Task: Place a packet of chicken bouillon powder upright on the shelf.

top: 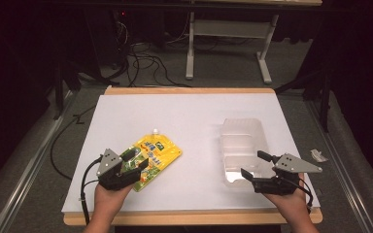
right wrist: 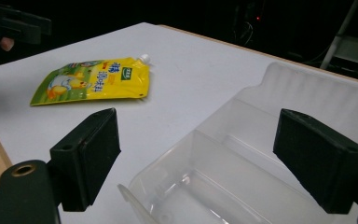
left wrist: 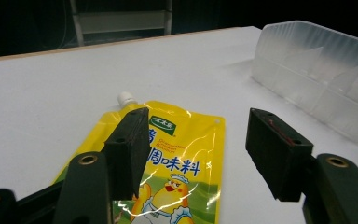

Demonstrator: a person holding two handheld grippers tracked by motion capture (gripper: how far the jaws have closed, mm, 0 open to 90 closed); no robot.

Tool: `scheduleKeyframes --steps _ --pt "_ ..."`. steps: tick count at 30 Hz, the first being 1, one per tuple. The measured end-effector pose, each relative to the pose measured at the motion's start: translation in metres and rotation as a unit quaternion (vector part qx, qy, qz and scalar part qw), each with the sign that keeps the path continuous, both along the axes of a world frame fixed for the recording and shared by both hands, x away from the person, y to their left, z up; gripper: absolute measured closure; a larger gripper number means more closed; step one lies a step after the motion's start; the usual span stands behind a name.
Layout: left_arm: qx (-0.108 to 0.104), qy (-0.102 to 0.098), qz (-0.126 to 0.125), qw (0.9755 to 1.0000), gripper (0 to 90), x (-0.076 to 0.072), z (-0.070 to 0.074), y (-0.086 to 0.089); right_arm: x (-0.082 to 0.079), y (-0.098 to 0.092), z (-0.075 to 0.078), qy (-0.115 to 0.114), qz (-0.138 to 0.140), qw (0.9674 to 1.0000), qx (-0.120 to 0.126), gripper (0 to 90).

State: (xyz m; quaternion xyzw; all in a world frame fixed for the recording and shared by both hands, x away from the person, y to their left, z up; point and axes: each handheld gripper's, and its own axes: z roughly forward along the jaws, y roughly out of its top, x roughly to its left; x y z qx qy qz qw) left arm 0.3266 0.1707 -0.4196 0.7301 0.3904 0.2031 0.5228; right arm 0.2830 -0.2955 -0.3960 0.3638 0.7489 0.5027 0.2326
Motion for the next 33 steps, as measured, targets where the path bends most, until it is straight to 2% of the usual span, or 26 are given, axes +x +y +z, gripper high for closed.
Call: scheduleKeyframes --steps 4,7,10,21,25,26,29,31,32,33 --pt "0.003 0.000 -0.002 1.0000 40.3 0.001 -0.001 -0.001 0.002 -0.001 -0.001 0.000 -0.001 1.0000 0.002 14.4" --pt "0.020 -0.002 -0.011 0.9997 40.0 0.000 -0.003 -0.001 0.003 0.000 -0.002 0.000 -0.003 1.0000 0.004 14.0" --pt "0.025 -0.005 -0.016 0.9996 39.2 -0.001 -0.003 -0.001 0.002 0.002 -0.002 -0.002 -0.001 1.0000 0.002 13.9" --pt "0.021 -0.017 -0.016 0.9995 28.4 -0.002 0.001 -0.001 0.001 0.000 -0.001 -0.001 -0.005 1.0000 0.007 12.4" --pt "0.024 -0.015 -0.011 0.9996 26.9 0.001 0.000 0.001 0.002 0.000 -0.002 0.002 -0.006 1.0000 0.006 12.1" --pt "0.024 -0.015 -0.011 0.9996 27.7 0.001 0.000 0.001 0.002 -0.001 -0.002 0.001 -0.005 1.0000 0.005 12.1" --pt "0.034 -0.007 0.013 0.9993 33.6 0.010 -0.005 0.010 0.002 -0.002 -0.002 0.003 -0.006 1.0000 0.006 12.4" --pt "0.041 -0.004 0.030 0.9987 46.4 0.015 -0.009 0.017 0.002 -0.002 -0.002 0.003 -0.005 0.9999 0.008 12.7" --pt "0.041 -0.004 0.030 0.9987 52.5 0.015 -0.009 0.017 0.002 -0.002 -0.002 0.003 -0.005 0.9999 0.008 12.7" --pt "0.045 -0.001 0.040 0.9982 52.5 0.020 -0.011 0.022 0.003 -0.002 -0.003 0.003 -0.004 1.0000 0.008 12.9"
